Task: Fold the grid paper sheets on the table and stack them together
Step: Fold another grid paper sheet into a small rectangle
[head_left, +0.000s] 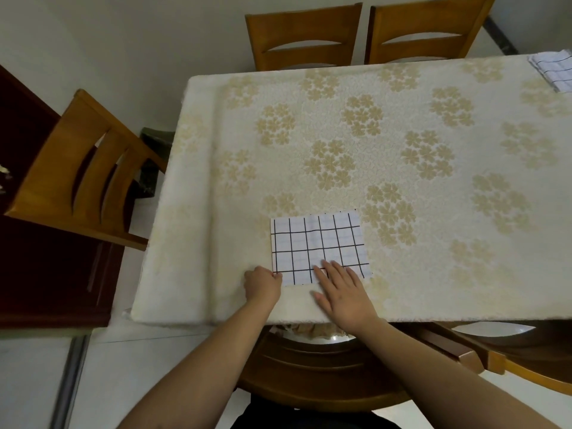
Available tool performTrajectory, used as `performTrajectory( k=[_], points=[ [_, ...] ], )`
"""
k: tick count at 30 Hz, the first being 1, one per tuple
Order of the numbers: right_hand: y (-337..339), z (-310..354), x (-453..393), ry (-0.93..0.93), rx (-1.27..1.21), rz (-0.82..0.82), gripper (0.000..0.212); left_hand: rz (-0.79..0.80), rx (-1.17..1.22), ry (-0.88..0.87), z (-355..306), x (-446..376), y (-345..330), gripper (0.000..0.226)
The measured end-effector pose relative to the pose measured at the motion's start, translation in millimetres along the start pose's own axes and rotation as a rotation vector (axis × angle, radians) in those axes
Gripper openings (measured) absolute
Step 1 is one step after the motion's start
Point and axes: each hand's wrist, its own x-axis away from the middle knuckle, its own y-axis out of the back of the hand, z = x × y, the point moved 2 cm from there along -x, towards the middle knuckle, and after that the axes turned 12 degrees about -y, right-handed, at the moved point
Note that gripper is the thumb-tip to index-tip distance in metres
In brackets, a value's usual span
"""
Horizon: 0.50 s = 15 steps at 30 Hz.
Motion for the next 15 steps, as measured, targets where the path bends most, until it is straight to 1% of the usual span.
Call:
performTrajectory(
  k=[4, 8, 9, 11, 13, 15],
  points=[
    [2.1, 1.6, -1.0, -0.047, -0.016, 0.01, 0.059, 0.027, 0.095, -0.008, -6.7, 8.0, 6.7, 0.023],
    [2.9, 1.0, -6.1, -0.056, -0.091, 0.018, 0.066, 0.035, 0.369, -0.054, -11.4, 18.0, 11.5, 0.013],
    [2.9, 0.1, -6.9, -0.054, -0.102, 0.024, 0.069, 0.04, 0.432, -0.062, -12.2, 19.7, 12.1, 0.016],
    [2.3, -1.7, -6.3, -0.041, -0.106, 0.022, 0.072, 0.041, 0.481, -0.09, -12.2, 21.0, 11.0, 0.027],
    [-0.1, -5.0, -5.0, -0.017, -0.098, 0.027, 0.071, 0.033, 0.459, -0.124, -14.0, 23.3, 10.5, 0.039],
    [-3.5, -7.9, -3.2, 0.006, -0.076, 0.054, 0.07, 0.015, 0.413, -0.158, -18.8, 27.1, 10.6, 0.042]
  ],
)
